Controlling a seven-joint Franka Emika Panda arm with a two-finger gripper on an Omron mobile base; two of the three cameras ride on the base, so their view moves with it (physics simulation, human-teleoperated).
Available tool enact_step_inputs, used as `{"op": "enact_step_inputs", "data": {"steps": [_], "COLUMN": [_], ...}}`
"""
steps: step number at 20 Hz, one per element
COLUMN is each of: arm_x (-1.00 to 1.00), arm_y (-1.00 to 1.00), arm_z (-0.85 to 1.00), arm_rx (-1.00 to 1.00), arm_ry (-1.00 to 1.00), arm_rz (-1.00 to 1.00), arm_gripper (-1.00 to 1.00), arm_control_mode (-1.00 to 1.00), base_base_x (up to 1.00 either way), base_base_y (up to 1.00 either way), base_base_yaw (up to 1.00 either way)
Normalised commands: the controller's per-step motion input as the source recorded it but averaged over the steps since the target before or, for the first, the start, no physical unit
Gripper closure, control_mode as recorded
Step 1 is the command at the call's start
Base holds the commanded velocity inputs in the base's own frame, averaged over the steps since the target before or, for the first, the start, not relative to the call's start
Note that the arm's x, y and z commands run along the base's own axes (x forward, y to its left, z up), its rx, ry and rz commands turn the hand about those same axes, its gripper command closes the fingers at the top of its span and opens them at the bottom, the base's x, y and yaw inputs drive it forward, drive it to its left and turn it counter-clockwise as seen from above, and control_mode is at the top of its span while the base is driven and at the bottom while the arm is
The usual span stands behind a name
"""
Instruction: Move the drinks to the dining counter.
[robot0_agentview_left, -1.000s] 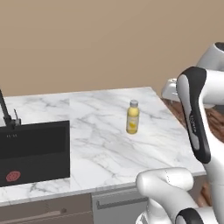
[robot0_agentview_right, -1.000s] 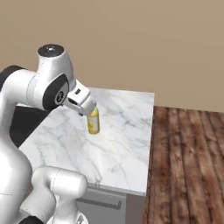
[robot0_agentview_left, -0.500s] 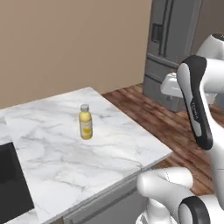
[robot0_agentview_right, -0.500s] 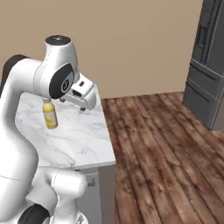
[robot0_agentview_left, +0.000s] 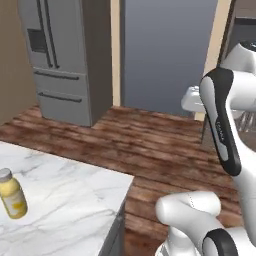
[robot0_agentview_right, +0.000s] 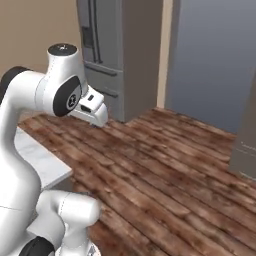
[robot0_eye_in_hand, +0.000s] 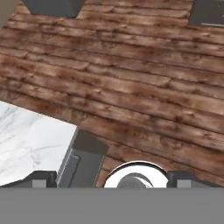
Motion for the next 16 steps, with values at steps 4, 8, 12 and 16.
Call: {"op": "enact_step_inputs", "data": {"steps": [4, 8, 12, 16], "arm_x": [0.0, 0.0, 0.0, 0.0], "arm_y": [0.0, 0.0, 0.0, 0.0], "arm_z": [0.0, 0.0, 0.0, 0.0], "arm_rx": [0.0, 0.0, 0.0, 0.0], "arm_ry": [0.0, 0.0, 0.0, 0.0], "arm_rz": [0.0, 0.0, 0.0, 0.0], "arm_gripper": [-1.0, -1.0, -1.0, -1.0], "arm_control_mode": [1.0, 1.0, 1.0, 1.0], "base_base_x": [0.0, 0.0, 0.0, 0.0], "base_base_y": [0.0, 0.0, 0.0, 0.0], "base_base_yaw": [-1.0, -1.0, -1.0, -1.0]}}
